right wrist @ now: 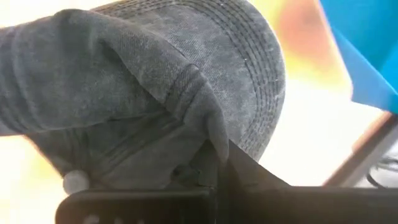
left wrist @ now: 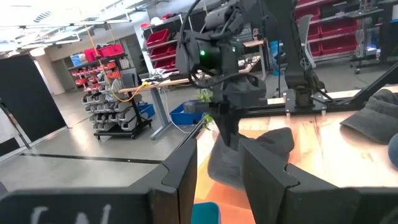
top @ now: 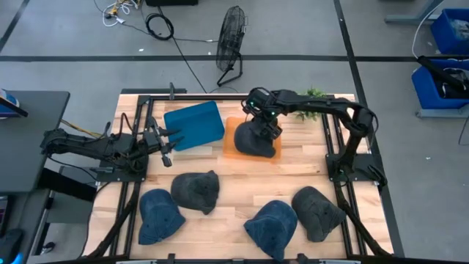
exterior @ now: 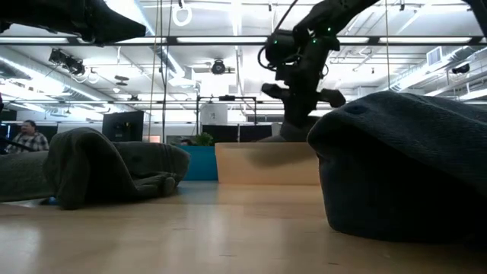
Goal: Pick & Place hat
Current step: Put the middle black cap into the orange bin
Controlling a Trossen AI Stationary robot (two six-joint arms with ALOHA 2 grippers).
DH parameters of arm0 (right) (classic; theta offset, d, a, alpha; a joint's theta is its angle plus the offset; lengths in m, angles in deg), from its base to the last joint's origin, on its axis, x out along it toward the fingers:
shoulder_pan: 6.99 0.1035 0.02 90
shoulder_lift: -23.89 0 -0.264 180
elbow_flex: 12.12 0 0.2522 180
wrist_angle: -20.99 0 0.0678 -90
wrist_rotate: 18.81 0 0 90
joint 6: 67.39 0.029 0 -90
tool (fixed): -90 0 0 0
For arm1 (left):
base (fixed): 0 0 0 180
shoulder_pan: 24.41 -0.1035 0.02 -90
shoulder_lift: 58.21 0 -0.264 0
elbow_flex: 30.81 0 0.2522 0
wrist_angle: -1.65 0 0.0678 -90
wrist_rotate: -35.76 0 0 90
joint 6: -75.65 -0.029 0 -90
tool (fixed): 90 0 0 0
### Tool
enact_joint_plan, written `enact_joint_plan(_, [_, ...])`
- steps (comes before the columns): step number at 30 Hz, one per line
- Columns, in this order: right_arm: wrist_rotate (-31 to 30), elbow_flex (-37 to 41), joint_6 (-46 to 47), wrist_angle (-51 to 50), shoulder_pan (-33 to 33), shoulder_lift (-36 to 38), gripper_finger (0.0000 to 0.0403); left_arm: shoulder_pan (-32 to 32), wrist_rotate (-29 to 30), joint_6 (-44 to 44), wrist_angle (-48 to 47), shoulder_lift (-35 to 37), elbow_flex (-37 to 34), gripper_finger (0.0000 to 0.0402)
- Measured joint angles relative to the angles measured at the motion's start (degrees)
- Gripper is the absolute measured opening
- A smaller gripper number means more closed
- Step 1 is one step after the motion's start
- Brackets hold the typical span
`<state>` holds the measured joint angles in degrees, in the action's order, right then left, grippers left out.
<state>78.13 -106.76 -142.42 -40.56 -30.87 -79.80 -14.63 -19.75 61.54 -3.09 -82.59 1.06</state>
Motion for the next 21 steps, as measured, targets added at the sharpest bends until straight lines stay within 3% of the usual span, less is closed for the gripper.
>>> enact_joint_plan(21, [-5.4,0.0,12.5,1.3,0.5,-2.5,0.0074,0.0,0.0,0.0,0.1,0.0,0.0,0.0122])
